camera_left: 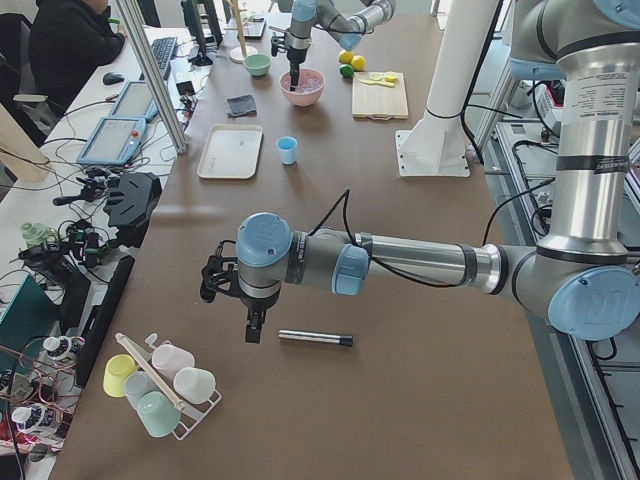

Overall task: Mash ice and strawberries in cup
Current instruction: 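Return the right gripper to the ice bowl and grasp another cube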

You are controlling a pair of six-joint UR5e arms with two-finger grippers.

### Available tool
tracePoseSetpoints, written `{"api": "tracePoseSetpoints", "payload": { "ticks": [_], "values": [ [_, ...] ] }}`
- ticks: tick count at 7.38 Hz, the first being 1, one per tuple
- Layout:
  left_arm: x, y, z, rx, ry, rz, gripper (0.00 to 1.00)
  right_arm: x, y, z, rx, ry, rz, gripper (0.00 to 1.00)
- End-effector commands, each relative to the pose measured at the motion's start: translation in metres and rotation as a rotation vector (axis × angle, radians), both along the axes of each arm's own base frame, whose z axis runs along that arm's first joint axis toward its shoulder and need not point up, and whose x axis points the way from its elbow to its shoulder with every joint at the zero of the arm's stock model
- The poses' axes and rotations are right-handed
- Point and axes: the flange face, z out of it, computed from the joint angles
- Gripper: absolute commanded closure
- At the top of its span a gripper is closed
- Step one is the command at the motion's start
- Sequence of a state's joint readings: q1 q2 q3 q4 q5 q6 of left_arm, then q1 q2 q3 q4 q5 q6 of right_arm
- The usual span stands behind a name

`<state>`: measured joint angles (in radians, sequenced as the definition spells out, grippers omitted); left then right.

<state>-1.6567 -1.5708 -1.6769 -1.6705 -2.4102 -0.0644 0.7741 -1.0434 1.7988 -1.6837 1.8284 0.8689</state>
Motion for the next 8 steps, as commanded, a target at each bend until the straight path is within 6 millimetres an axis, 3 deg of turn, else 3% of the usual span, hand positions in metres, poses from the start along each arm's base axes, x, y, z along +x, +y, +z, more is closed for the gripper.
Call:
{"api": "tracePoseSetpoints", "payload": {
  "ticks": [1, 3, 4, 5, 7, 8],
  "values": [
    [0.000, 0.000, 0.000, 0.000, 0.000, 0.000, 0.02, 0.037, -0.002, 0.044, 0.002, 0.078, 0.033, 0.03],
    [0.000, 0.000, -0.002, 0.004, 0.001, 0.000, 0.02, 0.015, 0.006, 0.056, 0.014, 0.126, 0.032, 0.04],
    [0.000, 0.000, -0.003, 0.006, 0.001, 0.000, 0.02, 0.009, 0.007, 0.061, 0.032, 0.159, 0.050, 0.14],
    [0.000, 0.000, -0.003, 0.006, 0.001, 0.000, 0.02, 0.002, 0.009, 0.076, 0.029, 0.188, 0.023, 0.17],
    [0.000, 0.001, -0.002, 0.004, 0.001, 0.000, 0.02, -0.014, 0.007, 0.089, 0.018, 0.212, 0.007, 0.26],
    [0.000, 0.003, -0.001, 0.001, 0.001, 0.000, 0.02, -0.017, 0.006, 0.093, 0.018, 0.222, -0.006, 0.26]
  ]
}}
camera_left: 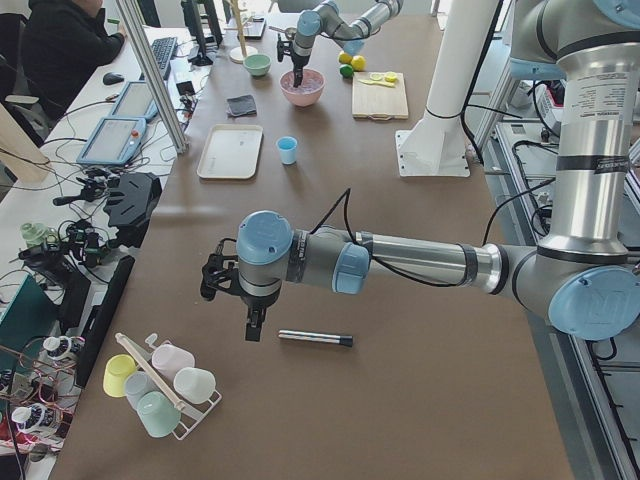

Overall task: Mash ice and strawberries in cup
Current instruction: 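Return the right gripper to the ice bowl and grasp another cube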

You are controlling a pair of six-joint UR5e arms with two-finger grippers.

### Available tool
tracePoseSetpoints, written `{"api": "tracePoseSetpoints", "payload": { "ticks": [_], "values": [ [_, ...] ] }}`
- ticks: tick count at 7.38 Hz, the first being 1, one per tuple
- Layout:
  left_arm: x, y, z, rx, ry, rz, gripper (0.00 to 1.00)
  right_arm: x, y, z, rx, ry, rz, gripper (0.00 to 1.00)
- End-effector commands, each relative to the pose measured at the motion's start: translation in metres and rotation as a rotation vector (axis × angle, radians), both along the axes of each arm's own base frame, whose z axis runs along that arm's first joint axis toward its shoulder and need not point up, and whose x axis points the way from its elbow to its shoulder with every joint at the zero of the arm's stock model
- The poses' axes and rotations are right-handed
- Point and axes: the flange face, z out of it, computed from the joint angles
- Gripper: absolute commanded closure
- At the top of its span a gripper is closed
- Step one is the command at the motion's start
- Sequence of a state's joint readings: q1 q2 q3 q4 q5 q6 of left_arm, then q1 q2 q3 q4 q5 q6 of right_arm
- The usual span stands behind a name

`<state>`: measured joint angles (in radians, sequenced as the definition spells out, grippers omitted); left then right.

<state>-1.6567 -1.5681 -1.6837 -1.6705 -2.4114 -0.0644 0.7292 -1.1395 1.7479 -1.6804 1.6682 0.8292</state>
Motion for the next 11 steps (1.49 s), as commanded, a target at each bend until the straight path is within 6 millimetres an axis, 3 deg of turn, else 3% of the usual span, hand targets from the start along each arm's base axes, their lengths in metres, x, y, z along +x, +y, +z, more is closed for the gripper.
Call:
{"api": "tracePoseSetpoints", "payload": {
  "ticks": [1, 2, 7, 8, 9, 11],
  "values": [
    [0.000, 0.002, 0.002, -0.004, 0.000, 0.000, 0.02, -0.005, -0.004, 0.005, 0.001, 0.015, -0.015, 0.27],
    [0.000, 0.002, 0.003, -0.005, 0.000, 0.001, 0.02, -0.003, -0.006, 0.002, 0.001, 0.008, -0.002, 0.43],
    [-0.002, 0.003, 0.002, -0.003, 0.002, -0.003, 0.02, -0.001, -0.011, 0.009, -0.008, 0.019, 0.009, 0.37],
    [-0.002, 0.004, 0.003, -0.005, 0.002, -0.003, 0.02, -0.002, -0.011, 0.010, -0.010, 0.021, 0.009, 0.39],
    [-0.003, 0.004, 0.003, -0.005, 0.002, -0.005, 0.02, -0.004, -0.013, 0.015, -0.018, 0.029, 0.011, 0.49],
    [-0.003, 0.004, 0.002, -0.003, 0.002, -0.005, 0.02, -0.003, -0.015, 0.019, -0.021, 0.031, 0.015, 0.53]
  ]
}}
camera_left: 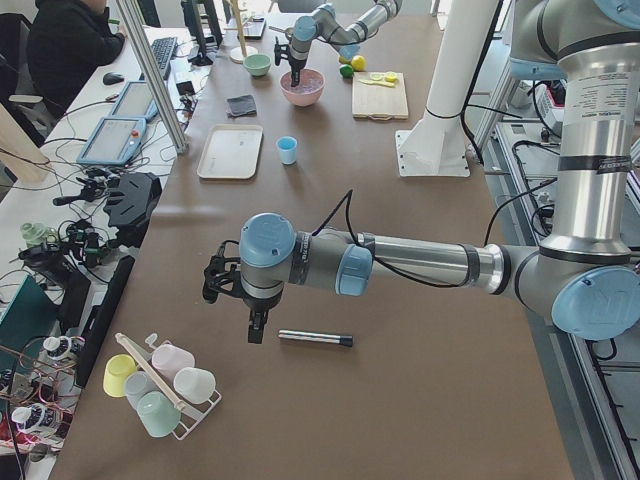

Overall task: Mash ice and strawberries in cup
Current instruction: 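Return the right gripper to the ice bowl and grasp another cube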

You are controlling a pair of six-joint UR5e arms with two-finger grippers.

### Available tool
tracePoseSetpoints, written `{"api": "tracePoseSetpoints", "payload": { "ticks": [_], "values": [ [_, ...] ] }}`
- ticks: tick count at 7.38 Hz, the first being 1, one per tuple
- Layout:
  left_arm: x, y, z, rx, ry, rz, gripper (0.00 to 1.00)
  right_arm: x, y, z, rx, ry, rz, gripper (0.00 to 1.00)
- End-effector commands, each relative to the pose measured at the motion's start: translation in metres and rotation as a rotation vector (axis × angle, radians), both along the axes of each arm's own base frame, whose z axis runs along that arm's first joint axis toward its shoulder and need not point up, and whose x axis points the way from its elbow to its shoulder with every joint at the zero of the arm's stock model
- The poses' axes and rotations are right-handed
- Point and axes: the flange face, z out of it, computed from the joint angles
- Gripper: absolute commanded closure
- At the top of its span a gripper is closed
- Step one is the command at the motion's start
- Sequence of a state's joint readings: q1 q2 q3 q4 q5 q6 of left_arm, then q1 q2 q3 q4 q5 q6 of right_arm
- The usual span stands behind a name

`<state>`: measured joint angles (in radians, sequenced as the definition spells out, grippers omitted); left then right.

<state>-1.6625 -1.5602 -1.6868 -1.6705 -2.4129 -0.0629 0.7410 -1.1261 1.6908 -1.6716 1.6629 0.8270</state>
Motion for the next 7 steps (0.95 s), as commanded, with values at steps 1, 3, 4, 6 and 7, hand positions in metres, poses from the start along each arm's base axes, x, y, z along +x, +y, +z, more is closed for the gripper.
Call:
{"api": "tracePoseSetpoints", "payload": {
  "ticks": [1, 3, 4, 6, 7],
  "values": [
    [0.000, 0.000, 0.000, 0.000, 0.000, 0.000, 0.02, 0.000, -0.001, 0.003, -0.002, -0.001, 0.002, 0.60],
    [0.000, 0.000, 0.000, 0.002, 0.000, 0.000, 0.02, 0.002, -0.002, 0.000, 0.001, -0.006, 0.008, 0.75],
    [0.000, 0.000, 0.000, 0.002, 0.000, 0.001, 0.02, 0.004, -0.002, -0.004, 0.004, -0.014, 0.007, 0.78],
    [0.000, 0.000, 0.000, 0.002, 0.000, 0.001, 0.02, 0.017, 0.000, -0.025, 0.021, -0.047, 0.014, 0.84],
    [-0.001, 0.000, -0.001, 0.006, -0.001, 0.000, 0.02, 0.026, 0.001, -0.038, 0.019, -0.084, 0.011, 0.84]
  ]
}}
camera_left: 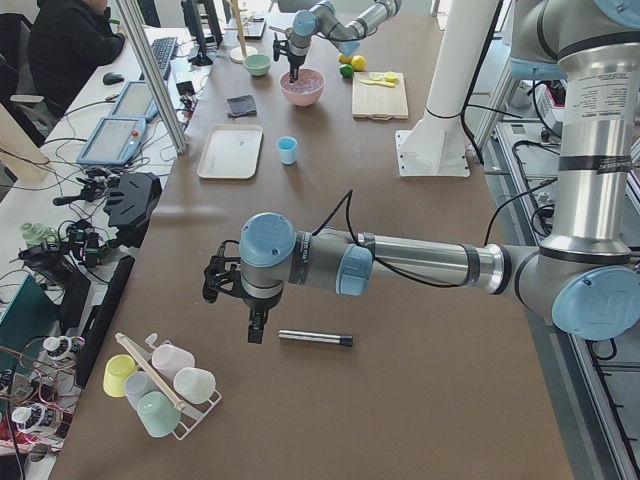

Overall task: Mash ice and strawberries in cup
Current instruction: 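Return the right gripper to the ice bowl and grasp another cube, then carry the ice cube with the right gripper and release it into the cup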

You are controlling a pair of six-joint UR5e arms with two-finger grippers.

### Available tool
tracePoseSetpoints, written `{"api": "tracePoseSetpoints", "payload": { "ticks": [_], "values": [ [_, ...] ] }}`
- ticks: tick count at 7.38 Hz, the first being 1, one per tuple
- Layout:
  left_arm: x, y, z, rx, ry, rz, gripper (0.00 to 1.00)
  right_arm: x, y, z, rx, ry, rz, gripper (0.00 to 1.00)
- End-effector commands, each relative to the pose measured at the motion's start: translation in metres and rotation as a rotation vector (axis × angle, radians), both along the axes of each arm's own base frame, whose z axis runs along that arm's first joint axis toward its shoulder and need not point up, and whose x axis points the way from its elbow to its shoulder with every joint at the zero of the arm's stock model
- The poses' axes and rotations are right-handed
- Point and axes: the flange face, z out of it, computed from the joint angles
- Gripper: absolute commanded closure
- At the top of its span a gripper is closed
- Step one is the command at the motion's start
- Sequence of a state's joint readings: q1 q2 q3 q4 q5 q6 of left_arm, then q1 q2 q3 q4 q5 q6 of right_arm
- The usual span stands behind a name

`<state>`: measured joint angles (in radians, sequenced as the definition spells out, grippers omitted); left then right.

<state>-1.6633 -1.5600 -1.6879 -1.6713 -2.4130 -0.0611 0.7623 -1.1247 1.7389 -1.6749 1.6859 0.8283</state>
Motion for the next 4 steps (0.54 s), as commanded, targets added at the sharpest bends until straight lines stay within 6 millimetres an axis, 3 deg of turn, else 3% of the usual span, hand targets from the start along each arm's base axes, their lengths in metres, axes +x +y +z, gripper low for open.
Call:
{"api": "tracePoseSetpoints", "payload": {
  "ticks": [1, 2, 3, 4],
  "values": [
    [-0.001, 0.000, 0.000, 0.000, 0.000, -0.001, 0.02, 0.018, 0.004, -0.040, 0.020, -0.088, -0.006, 0.84],
    [-0.001, 0.000, -0.001, 0.002, 0.000, -0.003, 0.02, 0.012, 0.008, -0.072, 0.061, -0.133, -0.017, 0.84],
    [-0.004, 0.001, -0.001, 0.000, 0.000, -0.008, 0.02, -0.024, 0.015, -0.112, 0.101, -0.173, -0.057, 0.84],
    [-0.004, 0.001, 0.000, -0.001, -0.001, -0.009, 0.02, -0.060, 0.006, -0.165, 0.106, -0.238, -0.032, 0.84]
  ]
}}
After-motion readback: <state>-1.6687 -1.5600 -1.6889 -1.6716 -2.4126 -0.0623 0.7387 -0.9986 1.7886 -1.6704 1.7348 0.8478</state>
